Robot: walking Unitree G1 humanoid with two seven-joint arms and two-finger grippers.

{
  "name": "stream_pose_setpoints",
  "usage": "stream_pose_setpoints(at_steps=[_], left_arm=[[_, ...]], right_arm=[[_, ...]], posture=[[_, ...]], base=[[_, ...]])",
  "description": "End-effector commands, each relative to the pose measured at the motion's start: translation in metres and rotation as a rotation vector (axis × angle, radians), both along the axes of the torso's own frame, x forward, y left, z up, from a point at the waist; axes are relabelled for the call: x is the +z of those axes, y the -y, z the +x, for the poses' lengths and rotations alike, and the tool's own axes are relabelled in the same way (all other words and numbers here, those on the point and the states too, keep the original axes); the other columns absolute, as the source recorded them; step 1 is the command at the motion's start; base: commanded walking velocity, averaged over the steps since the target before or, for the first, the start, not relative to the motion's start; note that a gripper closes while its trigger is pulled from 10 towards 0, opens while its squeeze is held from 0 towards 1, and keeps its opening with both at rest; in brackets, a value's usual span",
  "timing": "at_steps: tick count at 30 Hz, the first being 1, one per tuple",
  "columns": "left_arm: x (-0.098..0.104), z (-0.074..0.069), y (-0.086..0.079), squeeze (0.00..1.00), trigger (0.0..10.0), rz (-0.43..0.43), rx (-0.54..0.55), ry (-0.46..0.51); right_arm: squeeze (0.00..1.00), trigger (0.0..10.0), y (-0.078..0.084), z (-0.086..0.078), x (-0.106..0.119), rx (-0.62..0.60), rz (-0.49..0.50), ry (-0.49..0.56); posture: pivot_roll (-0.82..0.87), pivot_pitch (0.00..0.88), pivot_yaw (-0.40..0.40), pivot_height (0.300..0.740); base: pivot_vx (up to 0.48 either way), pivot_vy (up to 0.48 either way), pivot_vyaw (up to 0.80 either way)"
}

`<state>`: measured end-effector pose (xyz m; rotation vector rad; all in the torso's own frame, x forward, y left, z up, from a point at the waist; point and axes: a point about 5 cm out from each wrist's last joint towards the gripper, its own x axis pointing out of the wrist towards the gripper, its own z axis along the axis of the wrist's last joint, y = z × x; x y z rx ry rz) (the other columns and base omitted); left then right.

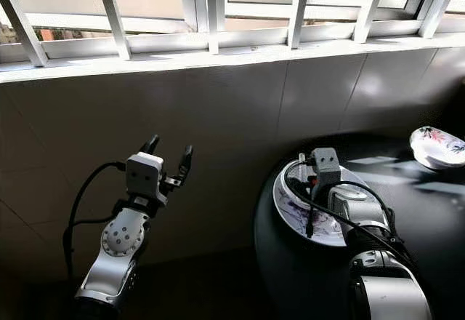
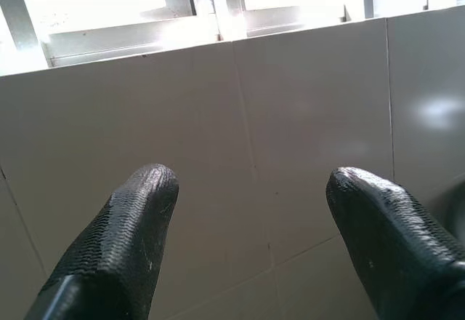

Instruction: Kitchen organization

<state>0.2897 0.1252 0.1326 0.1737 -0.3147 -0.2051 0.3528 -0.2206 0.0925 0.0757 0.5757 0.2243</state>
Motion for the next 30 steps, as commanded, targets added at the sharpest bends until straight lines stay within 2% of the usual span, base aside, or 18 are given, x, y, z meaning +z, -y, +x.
stream_pose_setpoints(at_steps=[1,8,9,10,11,16,22,30], left_arm=[[-0.001,0.0,0.002,0.0,10.0,0.008,-0.002,0.003],[-0.002,-0.001,0.001,0.0,10.0,0.009,0.007,0.0],[-0.002,0.0,0.001,0.0,10.0,0.009,0.007,0.0],[-0.002,0.0,0.001,0.0,10.0,0.009,0.008,0.0],[-0.002,0.0,0.001,0.0,10.0,0.009,0.009,0.0],[-0.003,0.0,0.001,0.0,10.0,0.009,0.01,-0.004],[-0.004,-0.001,0.0,0.0,10.0,0.013,0.01,-0.008],[-0.004,-0.001,-0.001,0.0,10.0,0.018,0.007,-0.01]], right_arm=[[0.0,10.0,0.007,0.002,0.004,-0.027,0.019,-0.004],[0.0,10.0,0.011,0.003,0.003,-0.033,0.028,-0.012],[0.0,8.4,0.01,0.003,0.004,-0.033,0.034,-0.007],[0.0,2.4,0.01,0.004,0.005,-0.037,0.041,0.002],[0.0,0.0,0.011,0.005,0.006,-0.05,0.048,0.016],[0.0,0.0,0.011,0.011,0.016,-0.069,0.074,0.09],[0.0,0.0,0.008,0.014,0.02,-0.093,0.123,0.132],[0.0,0.0,-0.005,0.015,0.026,-0.06,0.143,0.207]], posture=[[0.07,0.0,-0.044,0.74],[0.07,0.0,-0.047,0.74],[0.07,0.0,-0.047,0.74],[0.07,0.0,-0.047,0.74],[0.07,0.0,-0.047,0.74],[0.07,0.0,-0.046,0.74],[0.07,0.0,-0.039,0.74],[0.07,0.0,-0.033,0.74]], base=[[0.0,0.0,0.0],[0.0,0.0,0.0],[0.0,0.0,0.0],[0.0,0.0,0.0],[0.0,0.0,0.0],[0.0,0.0,0.0],[0.0,0.0,0.0],[0.0,0.0,0.0]])
